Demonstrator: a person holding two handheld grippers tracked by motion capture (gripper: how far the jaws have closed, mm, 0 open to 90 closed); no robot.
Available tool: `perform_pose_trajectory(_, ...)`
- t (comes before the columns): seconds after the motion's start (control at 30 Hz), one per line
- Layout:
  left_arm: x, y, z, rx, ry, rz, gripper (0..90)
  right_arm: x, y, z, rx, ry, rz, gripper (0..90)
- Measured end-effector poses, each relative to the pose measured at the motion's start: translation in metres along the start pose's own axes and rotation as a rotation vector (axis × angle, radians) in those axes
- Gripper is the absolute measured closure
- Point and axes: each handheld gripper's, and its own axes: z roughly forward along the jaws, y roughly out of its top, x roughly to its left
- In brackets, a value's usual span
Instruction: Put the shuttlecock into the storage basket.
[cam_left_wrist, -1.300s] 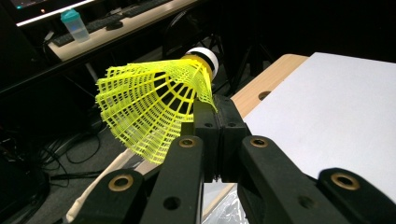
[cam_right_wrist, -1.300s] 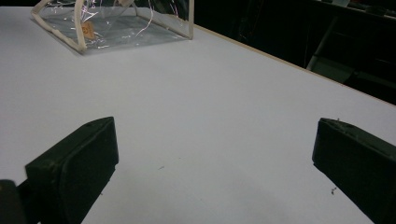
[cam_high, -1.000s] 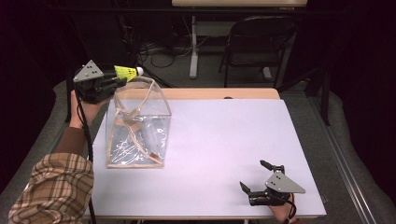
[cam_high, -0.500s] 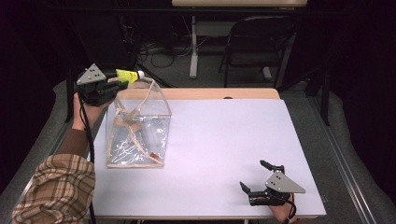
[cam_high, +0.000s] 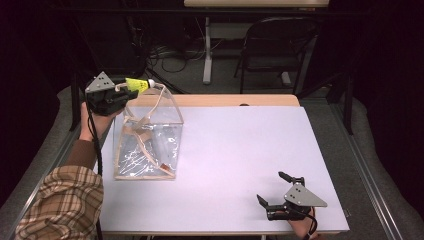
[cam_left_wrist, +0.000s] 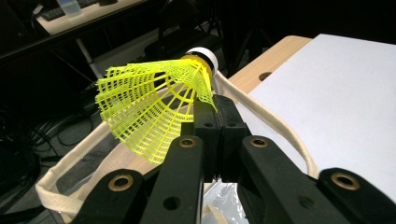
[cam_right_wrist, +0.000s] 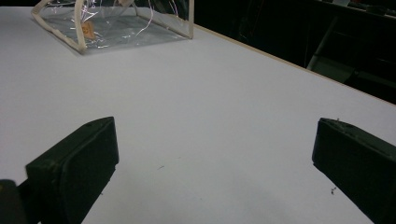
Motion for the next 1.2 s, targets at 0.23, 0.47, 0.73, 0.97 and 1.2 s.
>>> perform_pose_trajectory(0.23,0.001,-0.006,0.005,0.012,-0.007,-0.011,89.7,0.000,0.000,0.000,0.000,0.000,0.000,0.2)
perform_pose_trajectory(0.47,0.001,-0.010,0.010,0.021,-0.011,-0.019,89.7,0.000,0.000,0.000,-0.001,0.000,0.000,0.2)
perform_pose_trajectory(0.73,0.002,-0.017,0.014,0.039,-0.015,-0.030,89.7,0.000,0.000,0.000,0.000,0.000,0.000,0.2)
perform_pose_trajectory(0.97,0.003,-0.025,0.020,0.060,-0.022,-0.039,89.7,0.000,0.000,0.000,0.001,0.001,0.000,0.3)
perform_pose_trajectory(1.2,0.001,-0.028,0.026,0.076,-0.031,-0.041,89.7,0.000,0.000,0.000,0.001,0.000,0.000,0.3)
